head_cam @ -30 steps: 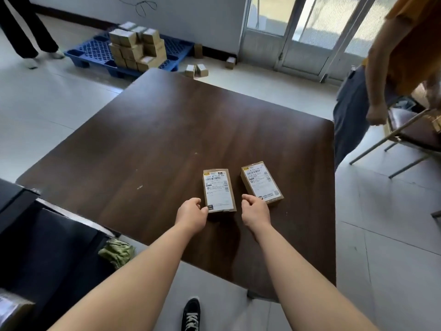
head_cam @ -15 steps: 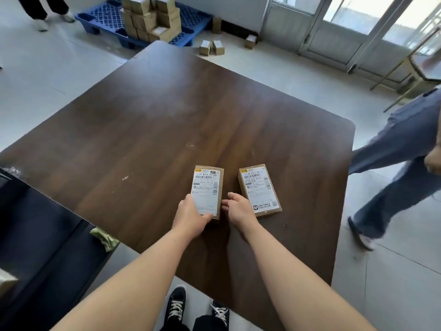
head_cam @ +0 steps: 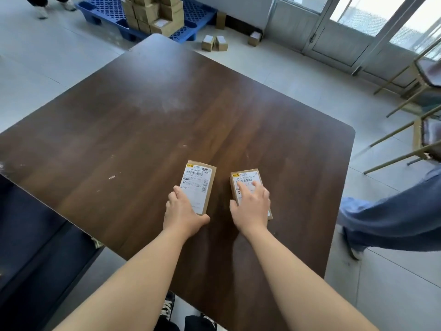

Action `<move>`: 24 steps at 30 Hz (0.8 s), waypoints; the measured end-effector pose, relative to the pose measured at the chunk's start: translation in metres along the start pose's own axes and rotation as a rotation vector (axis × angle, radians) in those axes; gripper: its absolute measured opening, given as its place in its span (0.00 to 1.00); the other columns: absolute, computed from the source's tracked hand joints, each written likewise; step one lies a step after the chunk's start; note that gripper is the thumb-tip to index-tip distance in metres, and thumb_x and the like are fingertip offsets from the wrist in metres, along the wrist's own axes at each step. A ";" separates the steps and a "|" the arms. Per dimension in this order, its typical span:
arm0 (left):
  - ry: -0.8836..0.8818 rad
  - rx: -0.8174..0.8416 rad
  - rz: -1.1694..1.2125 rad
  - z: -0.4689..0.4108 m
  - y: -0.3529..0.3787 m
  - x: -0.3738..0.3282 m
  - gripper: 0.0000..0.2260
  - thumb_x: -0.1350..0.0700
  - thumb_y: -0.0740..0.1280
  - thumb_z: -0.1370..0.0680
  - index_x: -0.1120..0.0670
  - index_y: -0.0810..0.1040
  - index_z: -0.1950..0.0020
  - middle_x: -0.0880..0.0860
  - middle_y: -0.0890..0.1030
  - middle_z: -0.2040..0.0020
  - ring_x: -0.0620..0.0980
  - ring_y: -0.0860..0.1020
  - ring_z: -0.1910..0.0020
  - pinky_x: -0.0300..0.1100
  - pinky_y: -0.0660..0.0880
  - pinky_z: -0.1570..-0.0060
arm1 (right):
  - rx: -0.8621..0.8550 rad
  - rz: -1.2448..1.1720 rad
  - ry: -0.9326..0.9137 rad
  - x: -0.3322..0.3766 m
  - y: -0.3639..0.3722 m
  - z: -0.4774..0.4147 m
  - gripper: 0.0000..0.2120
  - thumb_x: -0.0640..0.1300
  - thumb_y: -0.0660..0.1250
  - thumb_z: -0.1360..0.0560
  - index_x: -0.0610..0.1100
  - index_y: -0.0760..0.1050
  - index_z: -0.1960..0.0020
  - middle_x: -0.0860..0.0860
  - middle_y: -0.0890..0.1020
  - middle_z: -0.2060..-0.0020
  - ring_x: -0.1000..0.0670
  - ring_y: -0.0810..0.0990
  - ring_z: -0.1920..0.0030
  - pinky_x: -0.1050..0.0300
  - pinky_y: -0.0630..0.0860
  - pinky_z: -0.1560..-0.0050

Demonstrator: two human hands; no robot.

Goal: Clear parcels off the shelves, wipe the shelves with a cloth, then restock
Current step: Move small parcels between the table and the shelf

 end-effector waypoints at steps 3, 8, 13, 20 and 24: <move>-0.013 0.003 0.014 0.004 -0.002 0.007 0.55 0.41 0.73 0.37 0.51 0.39 0.23 0.55 0.60 0.32 0.55 0.64 0.34 0.48 0.68 0.37 | 0.177 0.157 0.092 -0.018 0.008 -0.001 0.33 0.55 0.65 0.25 0.58 0.54 0.25 0.41 0.46 0.25 0.39 0.45 0.25 0.42 0.49 0.26; -0.056 -0.045 0.043 0.016 -0.014 0.025 0.52 0.41 0.72 0.37 0.46 0.42 0.23 0.54 0.61 0.34 0.54 0.65 0.36 0.47 0.69 0.40 | 0.244 0.109 0.061 -0.015 0.015 -0.001 0.37 0.51 0.66 0.26 0.60 0.51 0.24 0.42 0.44 0.25 0.39 0.47 0.26 0.41 0.54 0.28; -0.149 -0.139 0.095 0.036 -0.032 0.056 0.49 0.39 0.72 0.37 0.45 0.46 0.24 0.53 0.62 0.35 0.54 0.67 0.38 0.46 0.71 0.44 | 0.245 0.060 -0.102 0.027 0.020 0.010 0.35 0.50 0.66 0.28 0.59 0.55 0.25 0.44 0.46 0.25 0.40 0.50 0.26 0.41 0.54 0.28; -0.355 -0.319 0.238 0.088 -0.070 0.137 0.49 0.40 0.70 0.40 0.45 0.48 0.24 0.53 0.64 0.38 0.55 0.71 0.45 0.44 0.73 0.51 | 0.280 0.034 -0.388 0.118 0.036 0.046 0.35 0.52 0.68 0.29 0.60 0.58 0.26 0.45 0.49 0.25 0.41 0.51 0.26 0.43 0.55 0.28; -0.479 -0.419 0.317 0.129 -0.093 0.195 0.50 0.41 0.71 0.41 0.44 0.49 0.25 0.50 0.63 0.46 0.52 0.70 0.50 0.42 0.70 0.59 | 0.330 0.036 -0.552 0.177 0.051 0.085 0.35 0.50 0.69 0.30 0.60 0.60 0.26 0.45 0.51 0.25 0.42 0.52 0.26 0.44 0.55 0.28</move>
Point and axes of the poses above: each hand's wrist, its own z-axis away from the middle knuckle, its own y-axis out of the palm, x = y × z, the point moved 4 cm from there along -z, towards the middle knuckle
